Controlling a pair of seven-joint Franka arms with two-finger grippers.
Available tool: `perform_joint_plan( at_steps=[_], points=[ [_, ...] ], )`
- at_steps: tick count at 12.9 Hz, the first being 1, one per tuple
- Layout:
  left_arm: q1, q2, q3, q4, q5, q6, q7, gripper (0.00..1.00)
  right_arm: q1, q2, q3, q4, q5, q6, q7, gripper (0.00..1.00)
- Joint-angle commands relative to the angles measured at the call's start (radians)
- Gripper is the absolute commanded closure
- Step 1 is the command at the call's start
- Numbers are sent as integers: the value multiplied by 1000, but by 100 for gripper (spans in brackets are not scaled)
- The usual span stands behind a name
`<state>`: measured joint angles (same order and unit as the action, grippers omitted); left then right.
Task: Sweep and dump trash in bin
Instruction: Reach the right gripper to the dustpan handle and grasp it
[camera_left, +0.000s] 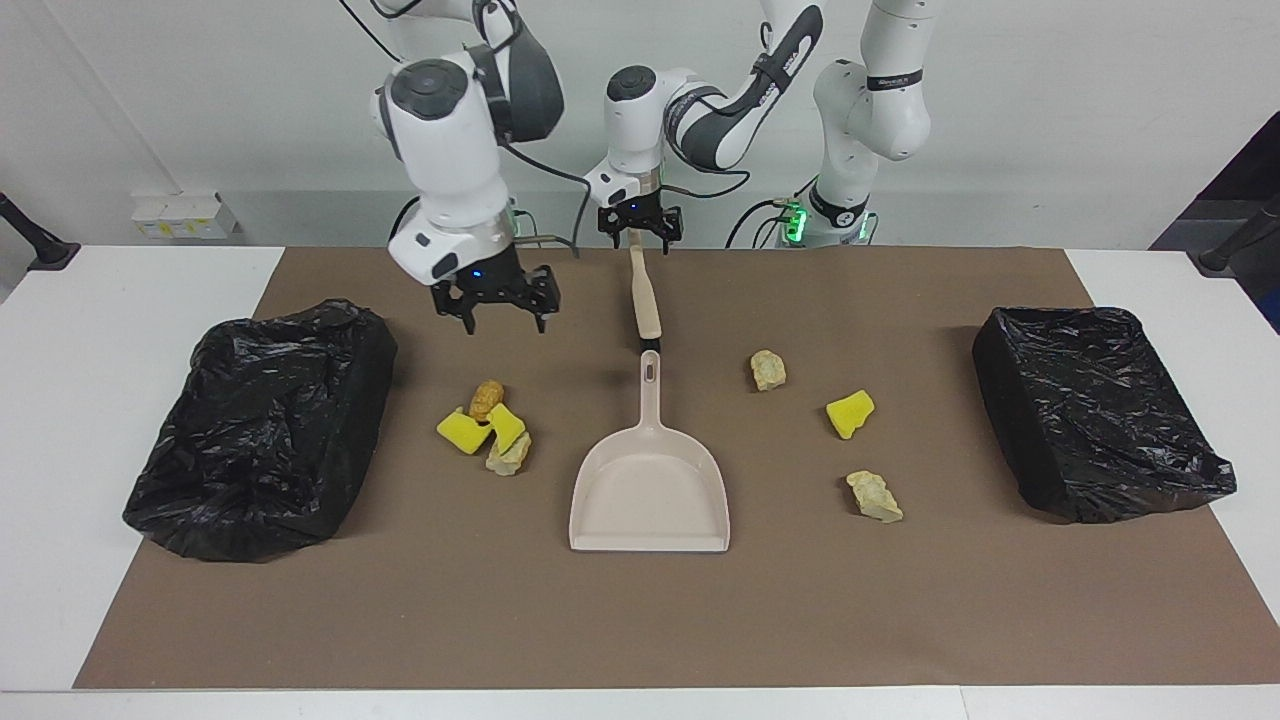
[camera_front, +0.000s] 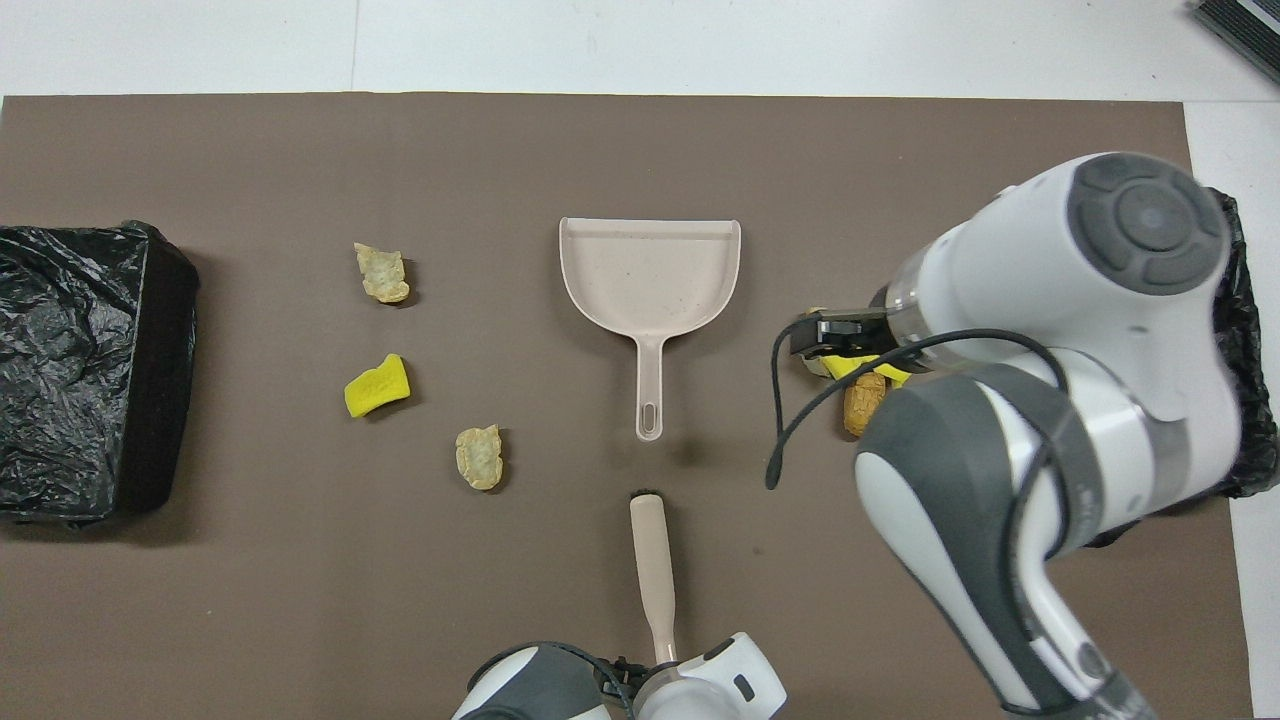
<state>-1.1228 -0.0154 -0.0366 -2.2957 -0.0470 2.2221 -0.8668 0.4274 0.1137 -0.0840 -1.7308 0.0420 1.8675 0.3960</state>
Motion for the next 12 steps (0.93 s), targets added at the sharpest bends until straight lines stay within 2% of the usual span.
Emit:
perform_joint_plan(
  at_steps=[1,3,4,5,7,9,12],
  points=[
    [-18,2,17,-19,-45,42,-6,16,27,105,3,85,65,33,67,0],
    [-18,-1,17,-21,-47,33,-8,38,54,176,10,129,101,74,101,0],
    [-20,-3,17,-21,-47,21,-6,55,76,199,12,131,101,113,121,0],
    [-18,-3,17,-19,-47,11,-8,69,85,216,12,131,105,137,129,0],
    [-18,-9,18,-15,-47,-8,-6,88,115,231,12,125,137,185,150,0],
    [-3,-30,24,1,-47,-74,8,96,126,256,13,119,150,209,159,0],
    [56,-107,30,5,-30,-214,35,97,157,284,12,74,160,281,182,0]
  ],
)
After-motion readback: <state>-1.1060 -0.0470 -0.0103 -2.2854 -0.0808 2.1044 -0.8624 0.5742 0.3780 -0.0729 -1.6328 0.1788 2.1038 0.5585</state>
